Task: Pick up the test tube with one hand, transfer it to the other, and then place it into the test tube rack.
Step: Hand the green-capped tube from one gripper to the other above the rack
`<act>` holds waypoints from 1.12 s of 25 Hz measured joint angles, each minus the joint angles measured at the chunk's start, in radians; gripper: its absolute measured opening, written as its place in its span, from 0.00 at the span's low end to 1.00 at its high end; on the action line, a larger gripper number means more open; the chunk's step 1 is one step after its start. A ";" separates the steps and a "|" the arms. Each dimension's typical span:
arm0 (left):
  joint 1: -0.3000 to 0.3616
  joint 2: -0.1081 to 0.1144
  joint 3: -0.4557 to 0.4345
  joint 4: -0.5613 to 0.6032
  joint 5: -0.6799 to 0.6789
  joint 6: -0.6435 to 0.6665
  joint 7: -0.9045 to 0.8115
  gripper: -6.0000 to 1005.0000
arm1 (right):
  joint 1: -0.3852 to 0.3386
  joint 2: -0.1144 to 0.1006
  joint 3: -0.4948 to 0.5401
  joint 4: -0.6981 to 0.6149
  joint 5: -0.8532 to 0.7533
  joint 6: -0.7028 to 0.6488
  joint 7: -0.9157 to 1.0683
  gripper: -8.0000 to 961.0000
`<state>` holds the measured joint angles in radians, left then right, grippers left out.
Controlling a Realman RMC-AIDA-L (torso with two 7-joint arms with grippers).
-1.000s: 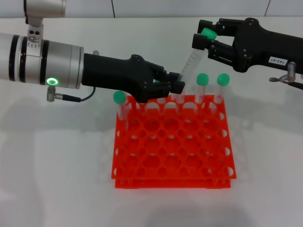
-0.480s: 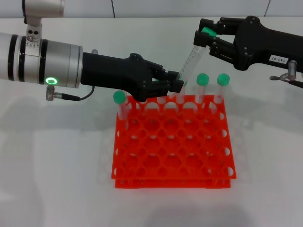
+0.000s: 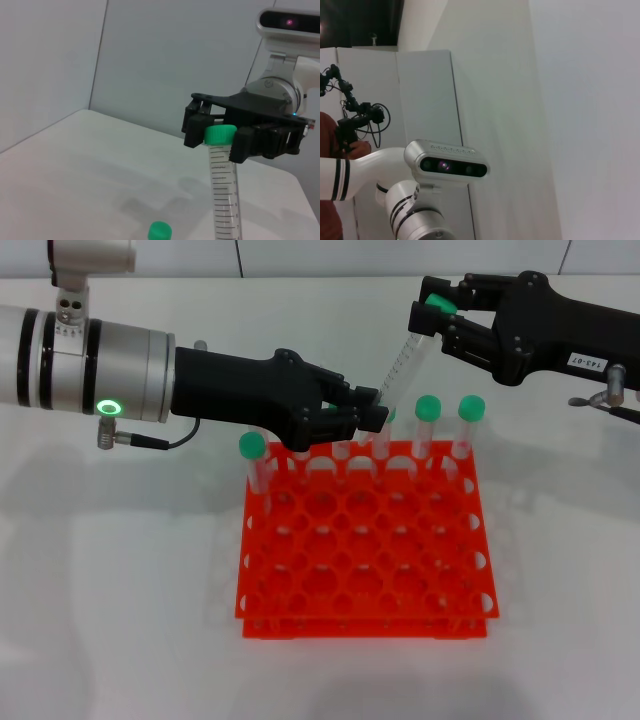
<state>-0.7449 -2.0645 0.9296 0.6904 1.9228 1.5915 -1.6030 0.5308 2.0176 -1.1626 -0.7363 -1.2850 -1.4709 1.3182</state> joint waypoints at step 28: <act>-0.003 0.000 -0.002 0.009 -0.004 0.005 0.002 0.07 | -0.003 -0.001 0.004 0.001 -0.003 0.004 -0.001 0.30</act>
<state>-0.7477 -2.0646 0.9280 0.6994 1.9193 1.5961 -1.6015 0.5273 2.0171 -1.1581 -0.7349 -1.2884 -1.4671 1.3173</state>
